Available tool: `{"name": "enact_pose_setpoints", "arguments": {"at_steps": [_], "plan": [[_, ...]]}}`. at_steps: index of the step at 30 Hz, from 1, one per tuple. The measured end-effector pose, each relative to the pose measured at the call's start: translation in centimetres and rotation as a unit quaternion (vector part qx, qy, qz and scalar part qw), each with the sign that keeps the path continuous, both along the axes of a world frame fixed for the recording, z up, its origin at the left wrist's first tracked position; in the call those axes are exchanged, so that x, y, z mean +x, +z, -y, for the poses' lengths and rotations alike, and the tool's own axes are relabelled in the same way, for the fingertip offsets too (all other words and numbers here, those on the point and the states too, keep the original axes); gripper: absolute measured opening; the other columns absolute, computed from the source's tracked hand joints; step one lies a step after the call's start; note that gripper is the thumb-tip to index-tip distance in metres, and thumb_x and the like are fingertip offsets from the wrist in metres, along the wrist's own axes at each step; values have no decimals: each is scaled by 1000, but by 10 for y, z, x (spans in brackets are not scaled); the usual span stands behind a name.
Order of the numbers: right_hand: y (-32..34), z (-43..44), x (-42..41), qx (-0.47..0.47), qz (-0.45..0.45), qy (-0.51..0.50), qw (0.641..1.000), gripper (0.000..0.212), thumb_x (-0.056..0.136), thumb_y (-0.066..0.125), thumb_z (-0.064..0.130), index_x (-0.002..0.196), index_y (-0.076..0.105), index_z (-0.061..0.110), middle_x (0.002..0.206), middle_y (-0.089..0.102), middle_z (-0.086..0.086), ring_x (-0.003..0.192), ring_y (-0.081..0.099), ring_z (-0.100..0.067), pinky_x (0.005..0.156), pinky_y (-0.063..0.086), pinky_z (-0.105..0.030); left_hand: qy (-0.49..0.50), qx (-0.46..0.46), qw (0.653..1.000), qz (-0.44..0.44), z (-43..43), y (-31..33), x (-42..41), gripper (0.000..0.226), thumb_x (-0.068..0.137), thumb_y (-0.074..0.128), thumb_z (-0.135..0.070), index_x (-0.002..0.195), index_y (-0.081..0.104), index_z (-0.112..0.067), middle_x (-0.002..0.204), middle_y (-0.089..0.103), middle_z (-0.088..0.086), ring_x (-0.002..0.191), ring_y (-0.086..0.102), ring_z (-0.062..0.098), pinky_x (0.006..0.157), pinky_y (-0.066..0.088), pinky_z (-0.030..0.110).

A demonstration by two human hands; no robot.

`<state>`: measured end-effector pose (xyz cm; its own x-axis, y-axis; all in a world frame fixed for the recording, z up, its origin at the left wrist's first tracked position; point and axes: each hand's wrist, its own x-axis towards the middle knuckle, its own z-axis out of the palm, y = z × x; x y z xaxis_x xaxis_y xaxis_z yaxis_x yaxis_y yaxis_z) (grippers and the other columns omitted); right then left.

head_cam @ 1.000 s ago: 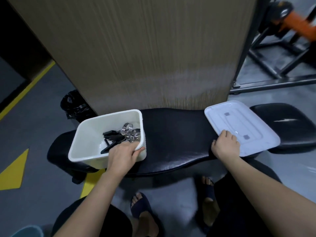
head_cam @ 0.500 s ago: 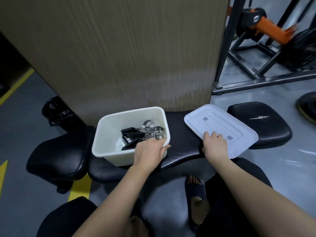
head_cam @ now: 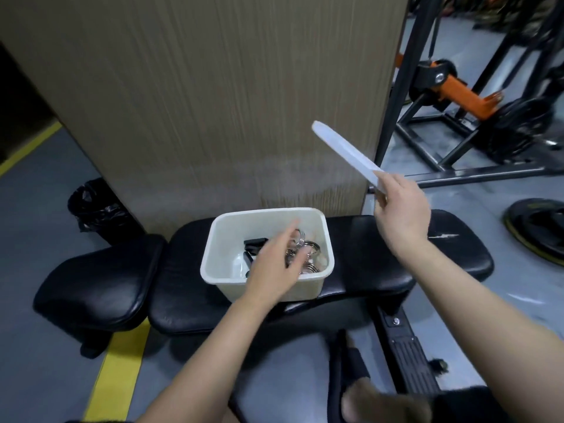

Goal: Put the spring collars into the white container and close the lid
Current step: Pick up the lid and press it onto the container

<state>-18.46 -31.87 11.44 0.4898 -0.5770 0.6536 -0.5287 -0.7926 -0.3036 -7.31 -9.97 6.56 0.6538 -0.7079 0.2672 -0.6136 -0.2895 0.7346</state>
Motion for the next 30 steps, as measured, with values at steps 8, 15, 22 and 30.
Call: {"name": "enact_pose_setpoints", "arguments": {"at_steps": [8, 15, 22, 30], "plan": [[68, -60, 39, -132, -25, 278, 951, 19, 88, 57, 16, 103, 66, 23, 86, 64, 9, 84, 55, -20, 81, 31, -37, 137, -106, 981, 91, -73, 73, 81, 96, 74, 86, -42, 152, 32, -25, 158, 29, 3, 146, 29, 12, 115, 23, 14], [62, -75, 51, 51, 80, 123, 988, 81, 83, 67, 56, 148, 33, 21, 148, 33, -8, 139, 30, -26, 114, 24, -43, 131, -234, 955, -124, -83, 83, 84, 32, 81, 81, -26, 108, 63, -31, 106, 75, -7, 101, 70, 11, 88, 56, 35], [36, -68, 53, 395, 67, 111, 909, 50, 86, 48, 65, 104, 59, 20, 97, 65, 6, 96, 62, -21, 76, 48, -35, 215, -230, 921, -228, -78, 81, 94, 39, 92, 66, -42, 117, 49, -17, 110, 66, -3, 98, 67, 17, 84, 56, 39], [3, -61, 64, 335, -69, 18, 939, 52, 90, 47, 55, 58, 38, 15, 56, 45, -2, 53, 43, -24, 47, 30, -29, 261, 78, 955, -117, -82, 23, 120, 39, 99, 45, -47, 121, 58, -17, 113, 65, 4, 96, 61, 26, 72, 45, 34]]}}
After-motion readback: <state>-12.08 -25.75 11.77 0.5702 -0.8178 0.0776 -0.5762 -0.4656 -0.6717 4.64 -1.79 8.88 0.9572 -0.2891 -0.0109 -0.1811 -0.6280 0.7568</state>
